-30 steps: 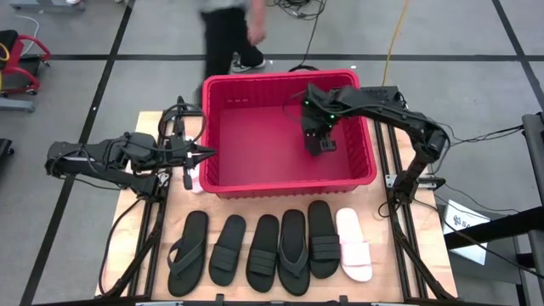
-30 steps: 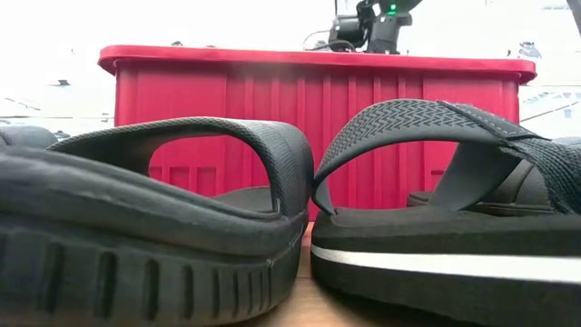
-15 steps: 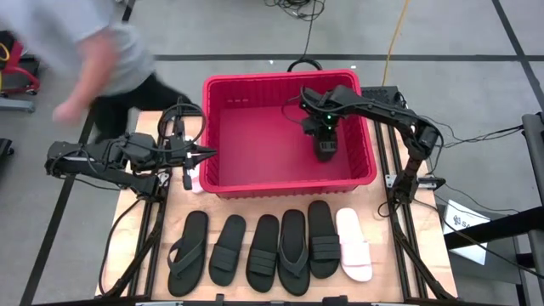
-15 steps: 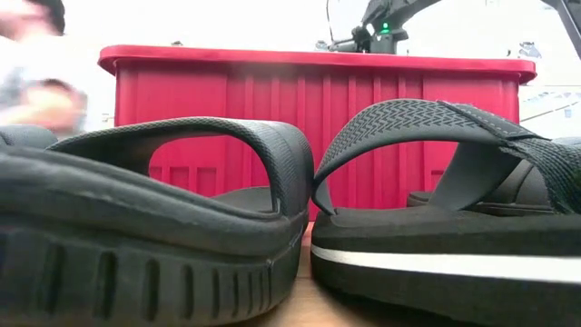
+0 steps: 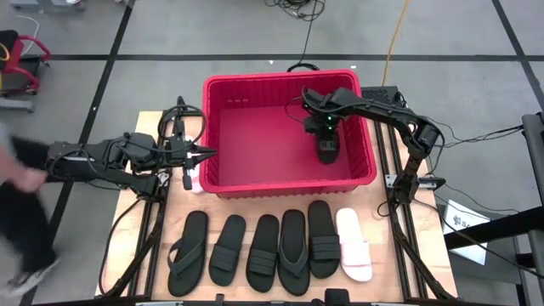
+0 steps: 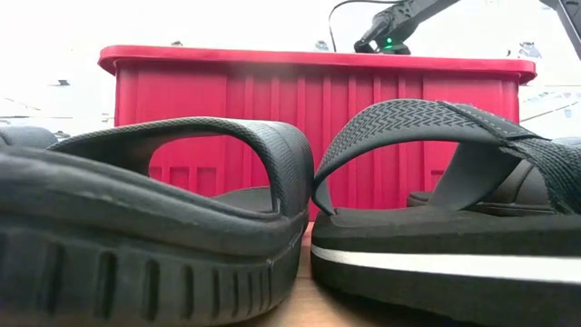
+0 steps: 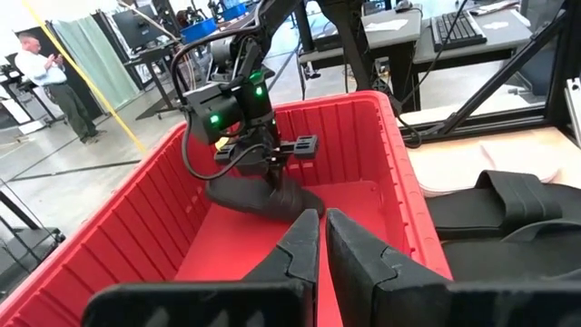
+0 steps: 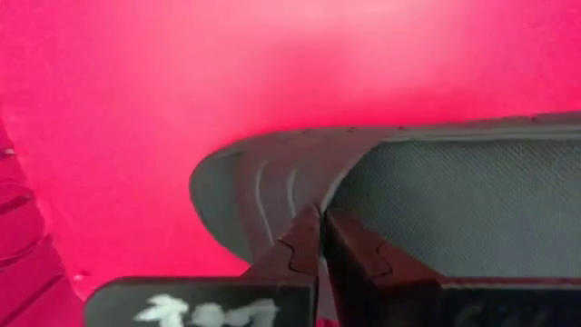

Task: Pick and place slides into bin
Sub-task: Put the black slipper into the red organizer bin

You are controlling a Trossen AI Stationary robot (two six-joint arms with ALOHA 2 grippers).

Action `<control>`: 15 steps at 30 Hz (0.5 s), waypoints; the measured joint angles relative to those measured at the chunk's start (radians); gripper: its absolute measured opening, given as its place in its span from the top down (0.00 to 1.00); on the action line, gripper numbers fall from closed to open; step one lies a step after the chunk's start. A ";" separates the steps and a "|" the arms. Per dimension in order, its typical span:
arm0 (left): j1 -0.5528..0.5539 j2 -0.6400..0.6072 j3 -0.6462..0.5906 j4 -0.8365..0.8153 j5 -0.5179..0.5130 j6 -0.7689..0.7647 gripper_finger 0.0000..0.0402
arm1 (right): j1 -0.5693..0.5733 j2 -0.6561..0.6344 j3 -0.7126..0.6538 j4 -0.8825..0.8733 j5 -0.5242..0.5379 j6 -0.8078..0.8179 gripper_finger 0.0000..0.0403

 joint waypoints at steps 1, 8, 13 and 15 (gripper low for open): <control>0.000 0.000 0.000 0.000 0.000 0.001 0.94 | 0.000 0.000 0.000 0.000 0.001 0.000 1.00; 0.000 0.000 0.000 0.000 0.000 0.001 0.94 | 0.000 0.000 0.000 0.001 0.003 -0.034 1.00; 0.000 0.000 0.000 0.000 0.000 -0.001 0.94 | 0.000 0.000 0.000 0.005 0.008 -0.037 0.95; 0.000 0.000 0.000 0.000 0.000 -0.002 0.94 | 0.000 0.000 0.000 0.006 0.011 -0.037 0.93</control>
